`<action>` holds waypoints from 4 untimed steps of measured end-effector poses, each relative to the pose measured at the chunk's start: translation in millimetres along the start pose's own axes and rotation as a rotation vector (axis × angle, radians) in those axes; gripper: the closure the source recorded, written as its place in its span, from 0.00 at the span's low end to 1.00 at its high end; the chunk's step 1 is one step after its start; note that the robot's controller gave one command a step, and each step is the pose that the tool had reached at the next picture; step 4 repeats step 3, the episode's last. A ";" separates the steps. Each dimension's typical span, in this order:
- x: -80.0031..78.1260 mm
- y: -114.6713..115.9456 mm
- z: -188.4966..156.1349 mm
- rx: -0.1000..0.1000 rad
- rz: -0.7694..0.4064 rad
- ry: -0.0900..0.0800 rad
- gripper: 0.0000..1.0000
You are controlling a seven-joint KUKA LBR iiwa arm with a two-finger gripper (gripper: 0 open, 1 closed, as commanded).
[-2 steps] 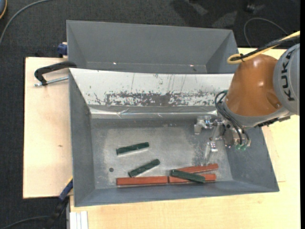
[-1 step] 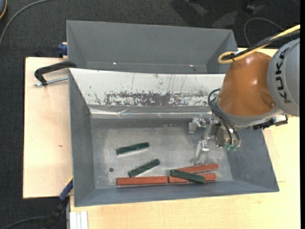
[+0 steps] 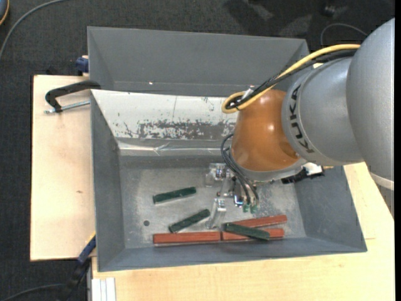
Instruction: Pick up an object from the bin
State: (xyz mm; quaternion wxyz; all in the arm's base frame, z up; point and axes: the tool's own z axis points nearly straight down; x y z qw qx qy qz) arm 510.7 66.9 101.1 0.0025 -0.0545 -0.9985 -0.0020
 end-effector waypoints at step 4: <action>-40.8 54.4 -107.9 -0.002 0.021 -0.020 1.00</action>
Offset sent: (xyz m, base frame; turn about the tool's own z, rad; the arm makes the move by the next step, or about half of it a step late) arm -0.0065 0.0437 -0.0286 -0.0347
